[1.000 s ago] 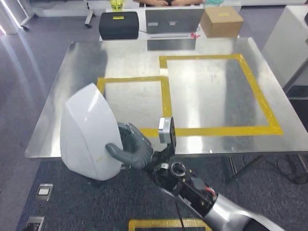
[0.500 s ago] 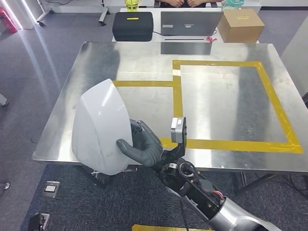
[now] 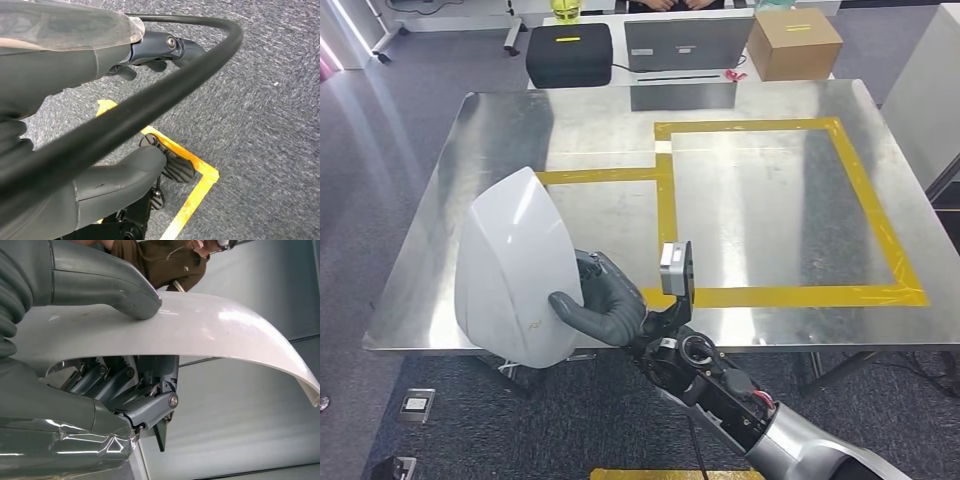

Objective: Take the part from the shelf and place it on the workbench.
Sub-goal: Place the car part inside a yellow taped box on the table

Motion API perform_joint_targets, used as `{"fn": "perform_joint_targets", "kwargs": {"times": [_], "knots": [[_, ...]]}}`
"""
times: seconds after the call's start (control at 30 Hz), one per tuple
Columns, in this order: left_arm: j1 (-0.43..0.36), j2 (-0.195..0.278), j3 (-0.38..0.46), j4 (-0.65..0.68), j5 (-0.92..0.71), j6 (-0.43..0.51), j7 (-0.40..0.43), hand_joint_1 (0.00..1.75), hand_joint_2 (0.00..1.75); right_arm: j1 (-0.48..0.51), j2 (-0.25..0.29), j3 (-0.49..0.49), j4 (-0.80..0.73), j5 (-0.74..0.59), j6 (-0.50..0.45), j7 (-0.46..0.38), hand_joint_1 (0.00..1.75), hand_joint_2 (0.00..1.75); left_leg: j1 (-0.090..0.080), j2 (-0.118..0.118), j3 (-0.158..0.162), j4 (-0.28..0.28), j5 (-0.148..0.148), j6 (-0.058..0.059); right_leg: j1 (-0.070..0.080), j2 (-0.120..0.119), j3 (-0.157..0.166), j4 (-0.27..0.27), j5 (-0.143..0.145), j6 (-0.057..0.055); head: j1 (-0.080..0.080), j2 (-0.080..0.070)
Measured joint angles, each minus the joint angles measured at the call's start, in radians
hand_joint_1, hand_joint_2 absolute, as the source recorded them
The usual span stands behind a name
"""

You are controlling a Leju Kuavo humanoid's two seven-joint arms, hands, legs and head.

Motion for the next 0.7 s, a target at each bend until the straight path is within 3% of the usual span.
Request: {"fn": "perform_joint_targets", "kwargs": {"times": [0.7], "knots": [[0.0,0.0,0.0,0.0,-0.003,-0.001,0.0,0.0,1.75,0.0,0.0,-0.002,0.0,0.012,-0.042,0.002,1.69,1.75,-0.001,0.0,0.0,0.0,-0.002,-0.003,-0.002,-0.001,0.006,-0.009,0.001,0.001,0.002,0.0]]}}
